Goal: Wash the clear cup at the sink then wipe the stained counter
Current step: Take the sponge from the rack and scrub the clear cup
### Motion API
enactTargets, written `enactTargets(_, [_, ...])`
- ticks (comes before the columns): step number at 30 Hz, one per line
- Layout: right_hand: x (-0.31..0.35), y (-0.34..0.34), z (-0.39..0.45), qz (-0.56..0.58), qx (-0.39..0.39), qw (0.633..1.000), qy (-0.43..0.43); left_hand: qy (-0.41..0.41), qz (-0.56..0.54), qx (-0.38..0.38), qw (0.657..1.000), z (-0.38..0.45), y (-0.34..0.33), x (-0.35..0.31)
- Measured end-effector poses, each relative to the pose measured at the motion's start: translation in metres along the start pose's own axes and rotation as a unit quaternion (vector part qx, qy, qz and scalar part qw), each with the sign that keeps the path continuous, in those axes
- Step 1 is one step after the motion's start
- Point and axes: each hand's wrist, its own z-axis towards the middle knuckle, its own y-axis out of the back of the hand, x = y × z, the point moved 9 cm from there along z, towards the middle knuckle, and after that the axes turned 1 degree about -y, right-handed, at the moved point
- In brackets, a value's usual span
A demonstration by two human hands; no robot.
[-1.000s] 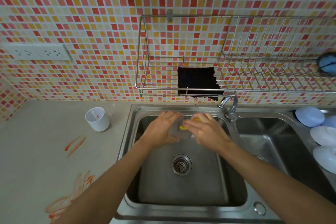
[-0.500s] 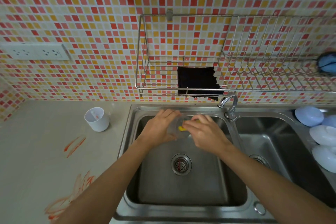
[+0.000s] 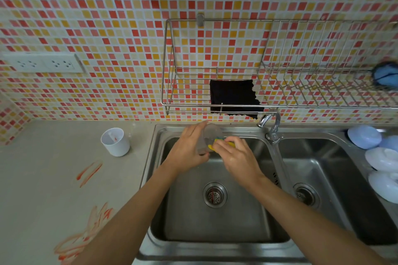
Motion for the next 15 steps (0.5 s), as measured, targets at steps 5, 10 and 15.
enactTargets(5, [0.009,-0.001,0.001,0.02,0.014,1.0,0.007,0.052,0.031,-0.06,0.996,-0.004,0.0,0.009])
enactTargets(10, [0.011,-0.003,-0.003,0.02,0.051,0.998,0.028,0.032,0.012,-0.07,0.997,-0.004,0.001,0.012])
enactTargets(15, [-0.005,-0.003,0.004,-0.031,0.085,0.994,0.061,-0.013,0.002,0.001,1.0,-0.004,-0.003,0.0])
